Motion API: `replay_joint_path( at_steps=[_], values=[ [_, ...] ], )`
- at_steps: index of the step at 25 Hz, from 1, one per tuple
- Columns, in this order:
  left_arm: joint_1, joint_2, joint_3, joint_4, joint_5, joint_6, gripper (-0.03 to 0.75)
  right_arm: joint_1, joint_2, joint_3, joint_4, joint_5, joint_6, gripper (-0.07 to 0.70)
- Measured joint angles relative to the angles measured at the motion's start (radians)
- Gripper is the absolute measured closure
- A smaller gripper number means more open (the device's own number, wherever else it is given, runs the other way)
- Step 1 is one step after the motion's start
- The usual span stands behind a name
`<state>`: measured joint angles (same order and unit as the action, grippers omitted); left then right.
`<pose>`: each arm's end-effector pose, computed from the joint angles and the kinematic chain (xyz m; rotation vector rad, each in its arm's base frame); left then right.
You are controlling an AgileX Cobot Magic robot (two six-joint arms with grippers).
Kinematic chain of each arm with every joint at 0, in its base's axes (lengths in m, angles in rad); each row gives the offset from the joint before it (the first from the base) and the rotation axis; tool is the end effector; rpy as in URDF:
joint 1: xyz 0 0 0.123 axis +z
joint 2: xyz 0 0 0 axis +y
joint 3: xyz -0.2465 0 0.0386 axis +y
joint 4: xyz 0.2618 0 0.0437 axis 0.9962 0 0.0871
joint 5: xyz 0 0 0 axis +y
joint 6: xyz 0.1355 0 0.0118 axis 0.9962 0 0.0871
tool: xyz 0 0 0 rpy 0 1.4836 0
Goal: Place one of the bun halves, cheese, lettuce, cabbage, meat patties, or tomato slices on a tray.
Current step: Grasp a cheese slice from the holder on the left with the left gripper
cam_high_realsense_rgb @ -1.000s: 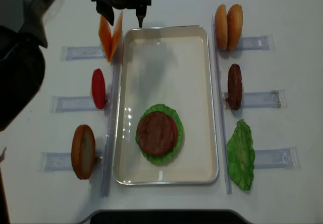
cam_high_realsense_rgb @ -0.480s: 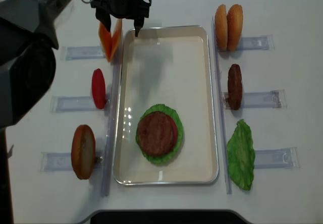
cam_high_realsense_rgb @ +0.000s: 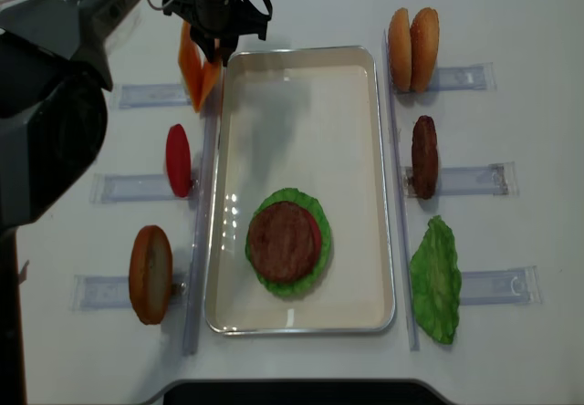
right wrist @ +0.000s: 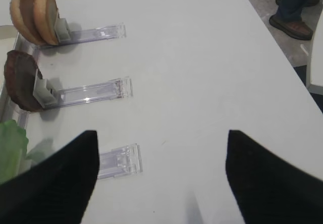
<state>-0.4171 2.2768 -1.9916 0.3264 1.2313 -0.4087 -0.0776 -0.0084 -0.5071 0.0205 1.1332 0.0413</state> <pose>0.4494 -0.1541 0.1258 0.1376 2.8645 0.3362 0.0767 -0.0034 0.2578 0.1228 2.0975 0.0029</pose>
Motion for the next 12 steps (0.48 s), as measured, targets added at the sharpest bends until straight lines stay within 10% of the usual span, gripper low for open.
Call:
replay_joint_path(
  at_steps=[12],
  values=[
    [-0.002, -0.130, 0.000, -0.149, 0.003, 0.131, 0.679, 0.000, 0.000, 0.000, 0.000, 0.000, 0.000, 0.132]
  ],
)
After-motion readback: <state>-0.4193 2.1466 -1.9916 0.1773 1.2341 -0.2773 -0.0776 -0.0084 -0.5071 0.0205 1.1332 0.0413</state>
